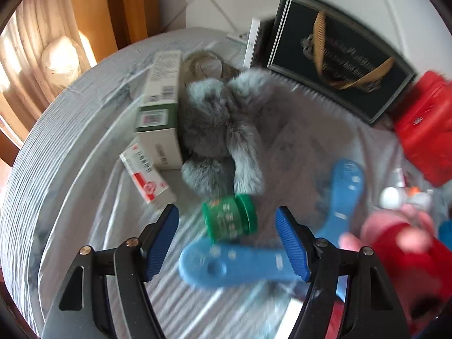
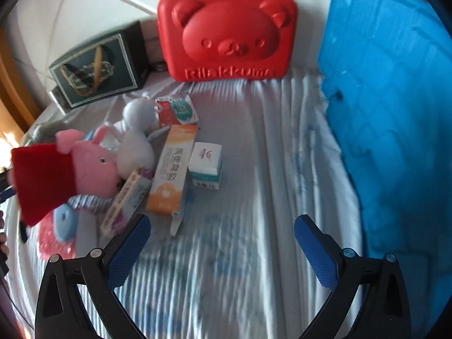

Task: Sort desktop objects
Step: 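Grasp the green jar with the left tool while the right grasps the small white box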

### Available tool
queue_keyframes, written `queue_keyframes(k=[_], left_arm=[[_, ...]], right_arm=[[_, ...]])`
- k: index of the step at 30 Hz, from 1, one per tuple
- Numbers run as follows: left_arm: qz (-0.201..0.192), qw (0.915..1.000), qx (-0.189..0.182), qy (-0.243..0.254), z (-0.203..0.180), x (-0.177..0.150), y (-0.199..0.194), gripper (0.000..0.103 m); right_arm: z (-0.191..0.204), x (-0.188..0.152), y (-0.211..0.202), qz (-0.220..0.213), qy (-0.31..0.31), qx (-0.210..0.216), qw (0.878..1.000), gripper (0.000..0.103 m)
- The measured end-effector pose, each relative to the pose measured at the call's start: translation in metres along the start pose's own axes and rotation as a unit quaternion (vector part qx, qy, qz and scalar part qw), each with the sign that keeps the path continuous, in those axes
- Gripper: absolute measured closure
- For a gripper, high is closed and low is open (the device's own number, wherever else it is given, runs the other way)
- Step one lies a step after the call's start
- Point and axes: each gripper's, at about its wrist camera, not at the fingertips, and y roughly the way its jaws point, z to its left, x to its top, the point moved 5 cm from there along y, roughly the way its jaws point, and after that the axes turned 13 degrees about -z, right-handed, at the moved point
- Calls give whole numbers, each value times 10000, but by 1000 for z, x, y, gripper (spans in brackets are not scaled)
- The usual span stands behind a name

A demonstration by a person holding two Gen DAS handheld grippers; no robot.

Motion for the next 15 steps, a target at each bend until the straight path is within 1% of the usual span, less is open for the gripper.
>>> queue_keyframes(k=[3, 5, 7, 8, 9, 11, 12, 13, 14, 15], left_arm=[[241, 9997, 15, 17, -5, -8, 24, 33], [377, 9992, 87, 108, -6, -15, 34, 33], [487, 9986, 114, 171, -6, -23, 43, 41], [329, 9988, 214, 305, -6, -23, 41, 53], [277, 9982, 246, 477, -8, -23, 40, 53], [263, 9982, 183, 500, -8, -23, 39, 53], [218, 9983, 166, 510, -7, -23, 36, 53], [132, 9982, 149, 570, -7, -23, 29, 53], [72, 9979, 157, 618, -7, -22, 25, 53], [-47, 9972, 194, 716, -7, -22, 15, 53]], right_arm=[[1, 5, 26, 74, 75, 28, 9999, 0], [3, 8, 42, 155, 145, 105, 9997, 0], [4, 10, 57, 167, 260, 85, 9995, 0], [4, 12, 63, 157, 340, 86, 9993, 0], [3, 13, 69, 129, 445, 76, 9989, 1], [2, 15, 82, 127, 572, 97, 9982, 18], [1, 14, 88, 182, 606, 114, 9979, 42], [1, 14, 91, 242, 622, 127, 9977, 69], [1, 13, 91, 260, 624, 143, 9976, 67], [1, 14, 86, 190, 567, 105, 9982, 67]])
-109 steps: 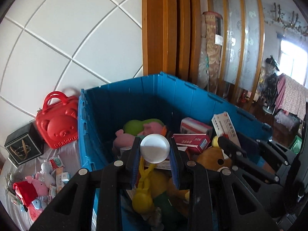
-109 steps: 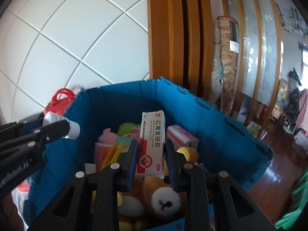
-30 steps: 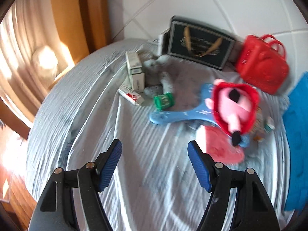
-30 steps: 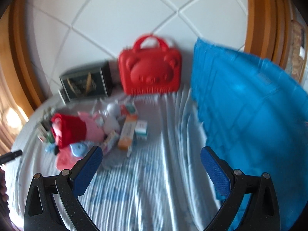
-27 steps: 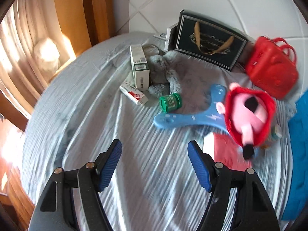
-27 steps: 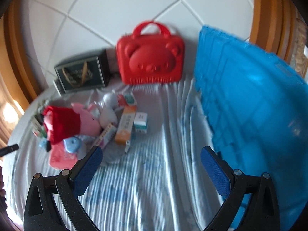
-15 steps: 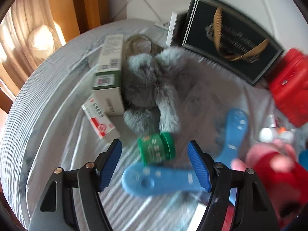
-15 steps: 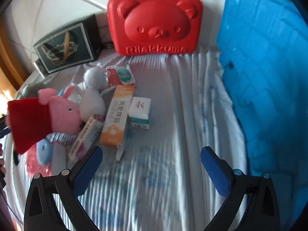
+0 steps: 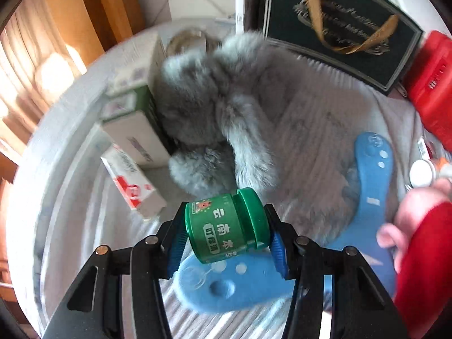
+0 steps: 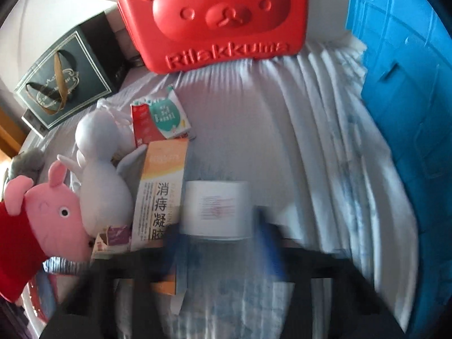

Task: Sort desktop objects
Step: 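Grasp the green jar with the left tool while the right grasps the small white box, then carry the green jar and white box with both tools over the blue bin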

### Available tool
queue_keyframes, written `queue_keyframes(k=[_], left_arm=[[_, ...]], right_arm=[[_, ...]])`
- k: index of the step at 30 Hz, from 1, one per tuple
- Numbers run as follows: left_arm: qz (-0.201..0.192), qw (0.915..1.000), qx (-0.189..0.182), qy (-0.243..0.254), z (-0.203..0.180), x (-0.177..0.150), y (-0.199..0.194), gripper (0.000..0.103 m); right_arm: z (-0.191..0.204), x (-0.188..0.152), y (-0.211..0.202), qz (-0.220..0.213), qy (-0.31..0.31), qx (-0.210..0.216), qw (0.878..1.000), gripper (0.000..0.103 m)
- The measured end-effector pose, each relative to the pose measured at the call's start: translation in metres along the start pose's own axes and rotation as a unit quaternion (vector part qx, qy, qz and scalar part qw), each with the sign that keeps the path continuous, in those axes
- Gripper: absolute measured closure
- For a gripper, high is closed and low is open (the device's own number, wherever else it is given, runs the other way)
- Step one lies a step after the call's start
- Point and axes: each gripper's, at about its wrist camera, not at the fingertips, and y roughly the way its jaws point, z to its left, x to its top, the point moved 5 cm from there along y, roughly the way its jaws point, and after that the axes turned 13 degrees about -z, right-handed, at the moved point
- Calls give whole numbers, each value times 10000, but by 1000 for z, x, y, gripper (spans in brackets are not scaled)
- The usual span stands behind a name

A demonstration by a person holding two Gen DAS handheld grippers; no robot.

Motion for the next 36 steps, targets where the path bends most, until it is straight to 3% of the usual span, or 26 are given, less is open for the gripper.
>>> queue_keyframes(k=[3, 10, 17, 25, 30, 36], left_arm=[[-335, 9992, 35, 213, -1, -1, -37, 53], [-1045, 9932, -318, 408, -12, -13, -148, 53], [-1734, 9783, -904, 686, -37, -26, -255, 53], [-2504, 9495, -1556, 1071, -98, -39, -354, 53], [-2893, 9221, -2204, 1324, -162, -49, -417, 53], [-3064, 8930, -2857, 1642, -247, -64, -471, 53]], right_arm=[[4, 5, -28, -306, -178, 8, 9994, 67], [10, 18, -144, -1279, -332, 149, 9911, 67], [8, 11, -260, -2101, -410, 256, 9765, 67], [-16, 0, -359, -2836, -468, 309, 9573, 67], [-45, -2, -405, -3191, -440, 105, 9466, 67], [-96, 1, -449, -3409, -411, -298, 9387, 67]])
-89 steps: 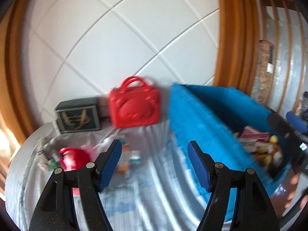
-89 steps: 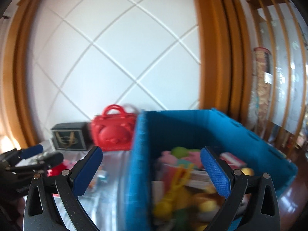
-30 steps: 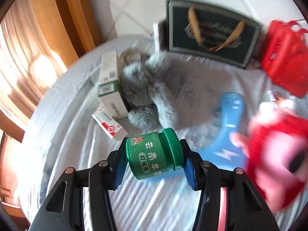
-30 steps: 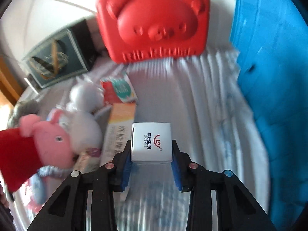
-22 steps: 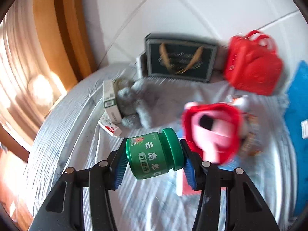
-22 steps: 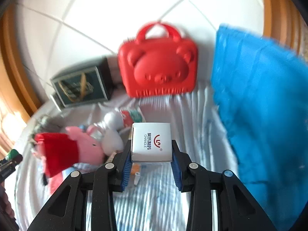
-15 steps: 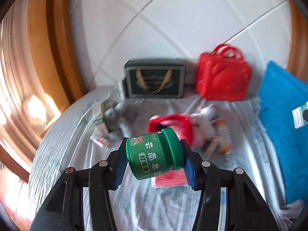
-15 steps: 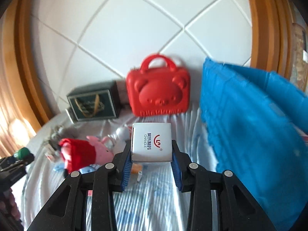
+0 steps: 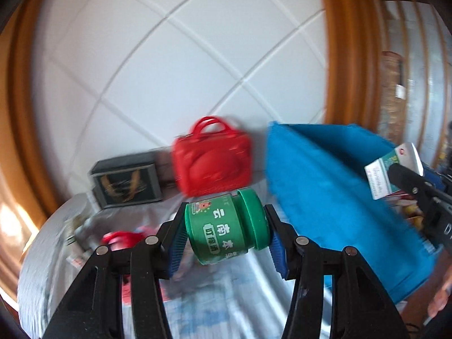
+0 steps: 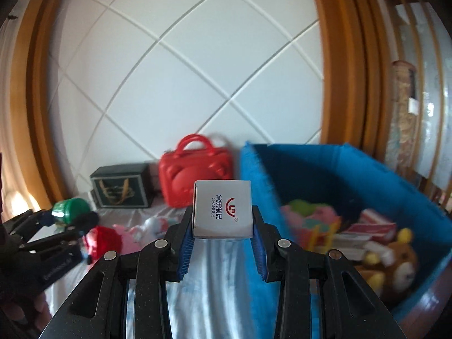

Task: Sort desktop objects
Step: 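Carry the green jar and white box with both tools over the blue bin, then open both tools to drop the jar and box into the bin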

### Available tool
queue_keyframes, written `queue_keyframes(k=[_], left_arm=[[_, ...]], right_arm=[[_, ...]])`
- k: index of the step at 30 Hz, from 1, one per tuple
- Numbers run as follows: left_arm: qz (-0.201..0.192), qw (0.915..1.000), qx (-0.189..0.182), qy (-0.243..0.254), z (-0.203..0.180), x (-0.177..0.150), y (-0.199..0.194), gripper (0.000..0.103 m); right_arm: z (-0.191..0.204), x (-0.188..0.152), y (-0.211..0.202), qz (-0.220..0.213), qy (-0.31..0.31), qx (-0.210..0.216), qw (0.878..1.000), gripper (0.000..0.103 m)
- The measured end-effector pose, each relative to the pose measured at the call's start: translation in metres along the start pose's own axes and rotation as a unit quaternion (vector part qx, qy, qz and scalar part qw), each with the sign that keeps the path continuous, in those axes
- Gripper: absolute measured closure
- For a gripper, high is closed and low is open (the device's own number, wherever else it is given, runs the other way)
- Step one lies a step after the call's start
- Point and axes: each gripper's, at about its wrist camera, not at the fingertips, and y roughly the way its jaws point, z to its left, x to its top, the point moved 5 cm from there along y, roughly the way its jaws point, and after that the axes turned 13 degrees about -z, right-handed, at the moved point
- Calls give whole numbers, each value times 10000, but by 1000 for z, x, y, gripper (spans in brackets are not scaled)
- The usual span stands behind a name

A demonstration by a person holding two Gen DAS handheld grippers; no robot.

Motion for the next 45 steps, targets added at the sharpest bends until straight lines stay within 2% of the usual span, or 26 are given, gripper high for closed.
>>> queue_keyframes(k=[4, 8, 13, 19, 23, 26, 28, 31, 36, 41, 43, 45], left_arm=[[-105, 9989, -453, 116, -66, 18, 8, 53], [-114, 9971, -719, 229, -122, 34, 20, 53], [159, 9950, -949, 251, -180, 54, 49, 53], [1174, 9855, -1189, 299, -238, 54, 116, 53], [2132, 9675, -1292, 422, -268, 26, 159, 53], [2510, 9586, -1238, 521, -278, 7, 172, 53], [2792, 9498, -1320, 492, -284, -5, 178, 53], [2964, 9430, -1391, 604, -293, -14, 180, 53], [3015, 9397, -1474, 658, -299, -18, 175, 53], [2988, 9429, -1338, 611, -294, -15, 177, 53], [2995, 9428, -1295, 679, -294, -15, 176, 52], [2942, 9450, -1247, 695, -291, -13, 171, 50]], right_arm=[[-46, 14, -9, -106, -114, -291, 9995, 67], [-94, 22, -6, -62, -143, -490, 9987, 67], [-149, 30, 16, 221, -250, -598, 9976, 67], [-205, 28, 61, 938, -246, -678, 9930, 67], [-231, 2, 96, 1762, -254, -585, 9823, 67], [-242, -23, 113, 2278, -251, -512, 9720, 67], [-246, -35, 116, 2434, -282, -535, 9680, 67], [-255, -45, 120, 2597, -247, -522, 9640, 67], [-263, -50, 124, 2715, -194, -558, 9606, 66], [-261, -46, 121, 2716, -217, -634, 9601, 65], [-261, -44, 119, 2687, -270, -718, 9602, 51], [-261, -39, 115, 2613, -325, -820, 9612, 45]])
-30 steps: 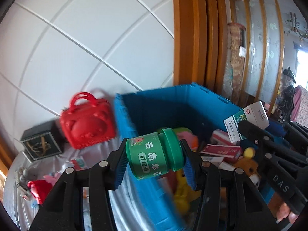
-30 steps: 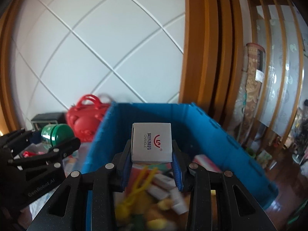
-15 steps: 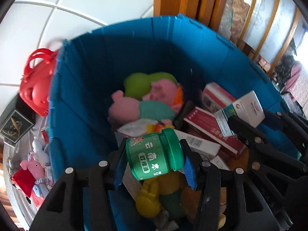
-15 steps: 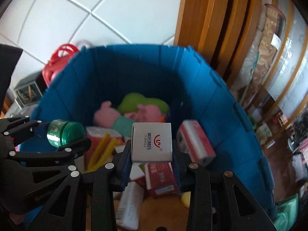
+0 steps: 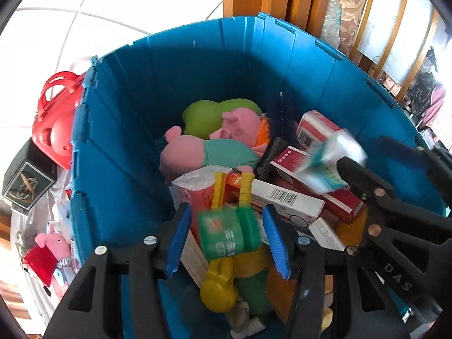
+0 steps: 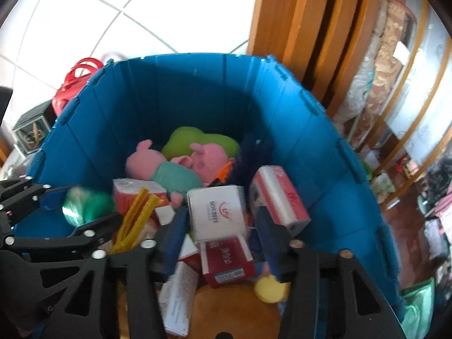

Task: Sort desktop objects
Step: 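Open both tools to drop the jar and box into the bin, then move both tools back over the items on the bed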

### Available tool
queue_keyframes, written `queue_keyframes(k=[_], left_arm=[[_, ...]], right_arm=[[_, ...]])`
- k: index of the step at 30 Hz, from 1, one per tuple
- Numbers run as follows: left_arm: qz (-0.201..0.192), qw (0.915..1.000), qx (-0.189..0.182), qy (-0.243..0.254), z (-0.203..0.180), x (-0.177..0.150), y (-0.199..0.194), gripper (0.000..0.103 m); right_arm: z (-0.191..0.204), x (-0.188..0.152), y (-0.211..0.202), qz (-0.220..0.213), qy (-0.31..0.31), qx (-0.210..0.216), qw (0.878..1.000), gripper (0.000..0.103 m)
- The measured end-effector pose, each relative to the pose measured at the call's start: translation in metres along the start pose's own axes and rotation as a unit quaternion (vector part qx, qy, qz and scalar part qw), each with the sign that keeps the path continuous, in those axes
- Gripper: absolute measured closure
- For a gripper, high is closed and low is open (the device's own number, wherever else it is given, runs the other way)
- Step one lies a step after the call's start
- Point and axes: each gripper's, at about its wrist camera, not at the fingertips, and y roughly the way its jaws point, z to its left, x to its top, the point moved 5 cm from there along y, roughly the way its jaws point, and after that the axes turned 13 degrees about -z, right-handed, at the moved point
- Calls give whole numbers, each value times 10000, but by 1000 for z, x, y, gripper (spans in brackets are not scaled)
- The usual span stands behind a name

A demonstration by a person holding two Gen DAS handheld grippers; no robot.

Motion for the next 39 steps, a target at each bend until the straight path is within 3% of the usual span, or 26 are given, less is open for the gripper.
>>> queue_keyframes(k=[8, 15, 20, 24, 32, 39], left_arm=[[-312, 9995, -3, 94, -2, -2, -27, 46], [-912, 9956, 101, -181, 20, -13, -72, 46], [-1598, 9857, 307, -443, 57, -28, -121, 46], [-1891, 9798, 396, -510, 92, -46, -152, 46], [-2150, 9668, 924, -1023, 190, -99, -192, 46], [-1953, 9586, 1480, -1450, 285, -151, -200, 46]], right_arm=[[-5, 4, -26, -230, 37, -77, 9997, 34], [6, 5, -63, -615, -16, -161, 9980, 0], [42, 11, -99, -1004, -107, 175, 9947, 0], [82, 18, -123, -1246, -167, 500, 9908, 0], [178, 23, -159, -1496, -286, 1347, 9791, 0], [259, 14, -159, -1368, -350, 1880, 9720, 0]])
